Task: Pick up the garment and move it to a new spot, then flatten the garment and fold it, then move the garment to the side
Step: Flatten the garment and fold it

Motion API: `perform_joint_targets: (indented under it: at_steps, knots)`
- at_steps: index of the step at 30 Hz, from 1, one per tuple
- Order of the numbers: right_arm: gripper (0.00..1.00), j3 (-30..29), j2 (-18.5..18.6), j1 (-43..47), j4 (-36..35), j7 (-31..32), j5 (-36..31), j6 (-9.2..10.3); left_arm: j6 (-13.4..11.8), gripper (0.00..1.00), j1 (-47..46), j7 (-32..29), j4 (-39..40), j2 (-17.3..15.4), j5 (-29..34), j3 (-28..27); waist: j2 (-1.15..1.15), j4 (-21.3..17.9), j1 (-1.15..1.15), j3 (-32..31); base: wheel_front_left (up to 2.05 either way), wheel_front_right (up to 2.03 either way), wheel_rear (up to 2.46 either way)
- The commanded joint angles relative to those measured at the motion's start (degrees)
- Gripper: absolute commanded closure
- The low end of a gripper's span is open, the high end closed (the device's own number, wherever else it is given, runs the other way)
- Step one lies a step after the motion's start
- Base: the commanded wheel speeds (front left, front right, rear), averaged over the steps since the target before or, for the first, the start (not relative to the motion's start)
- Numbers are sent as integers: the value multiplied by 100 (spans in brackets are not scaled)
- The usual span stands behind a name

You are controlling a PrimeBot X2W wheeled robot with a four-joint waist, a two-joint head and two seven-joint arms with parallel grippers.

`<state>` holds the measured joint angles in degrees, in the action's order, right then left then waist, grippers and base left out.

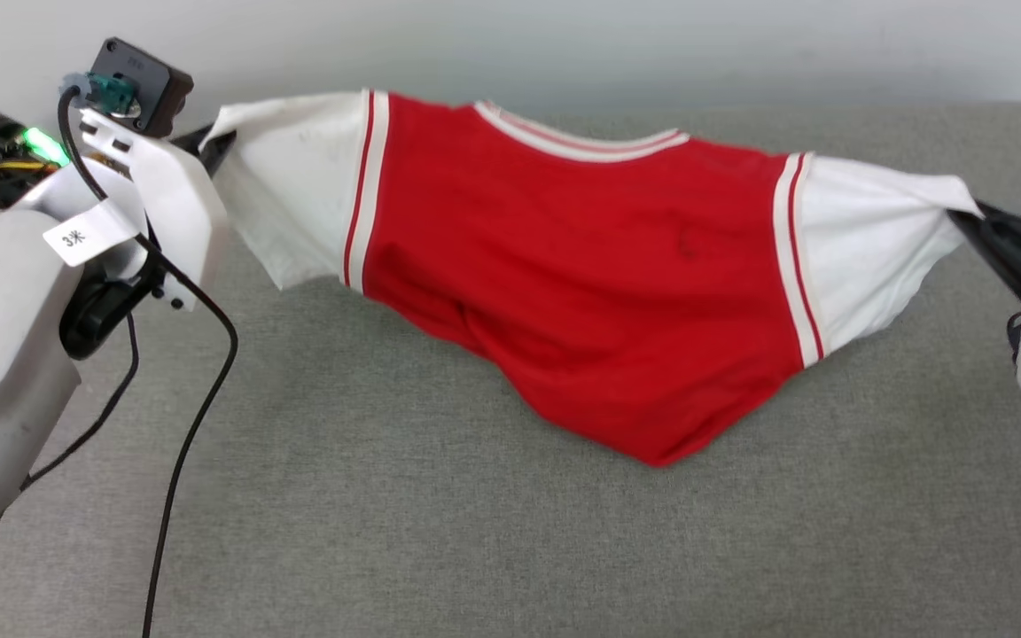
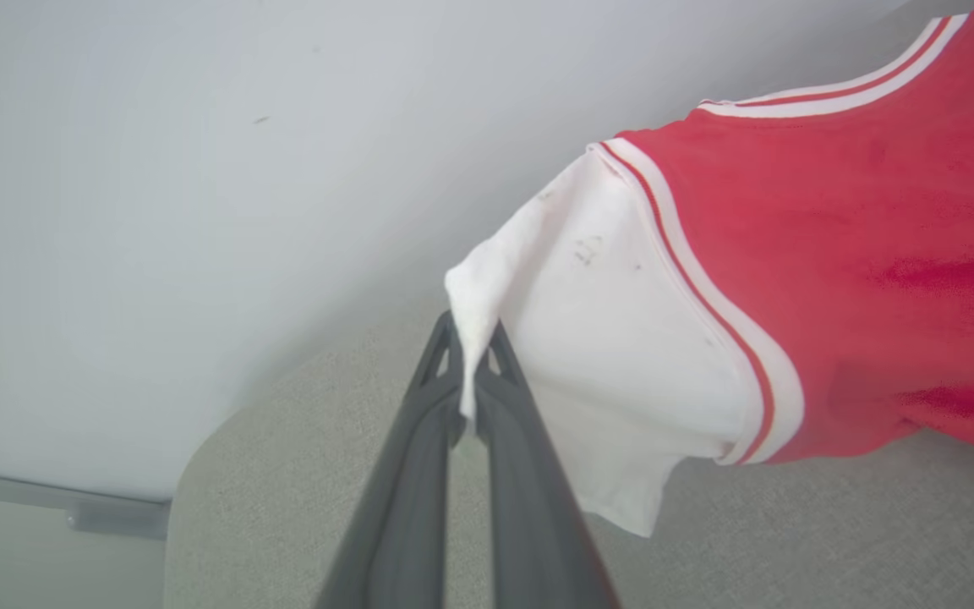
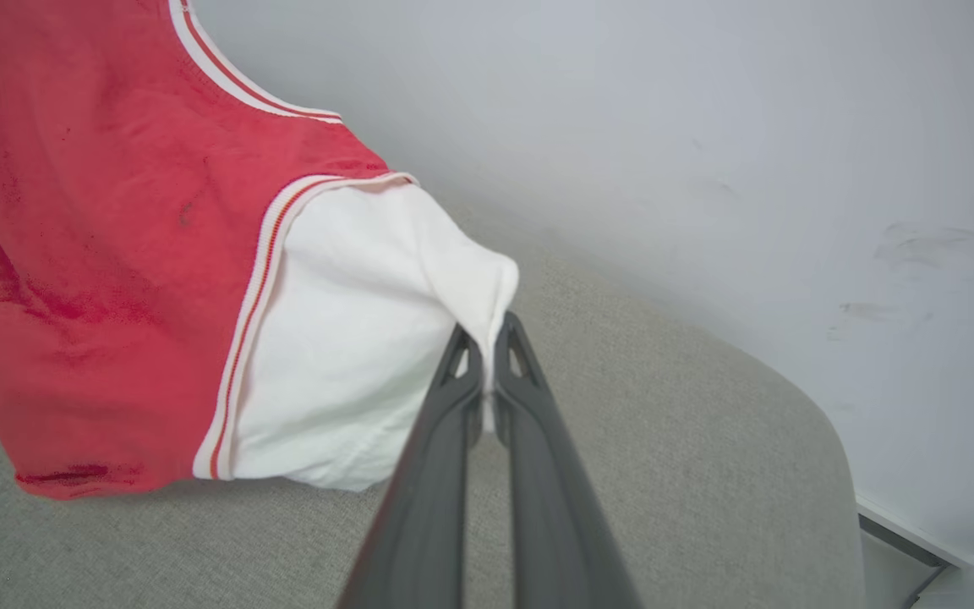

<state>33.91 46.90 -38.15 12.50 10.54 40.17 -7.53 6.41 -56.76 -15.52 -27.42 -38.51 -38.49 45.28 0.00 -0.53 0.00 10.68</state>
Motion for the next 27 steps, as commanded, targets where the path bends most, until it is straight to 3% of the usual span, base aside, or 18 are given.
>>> perform_joint_targets:
  at_steps: [1,14,27]
  knots:
    - [100,-113,34,25,-31,-101,-44,8,-91,100,-102,121,160,-66,116,-27,0,84,0,-225,0,0,0]
    - [100,-789,52,-440,-285,-380,-379,8,-530,100,-520,528,1365,-265,360,-349,0,80,0,-875,0,0,0]
    - [100,-1063,-61,-1181,-397,-185,-511,8,-516,100,-1254,607,1516,-55,500,-444,0,89,0,-1060,0,0,0]
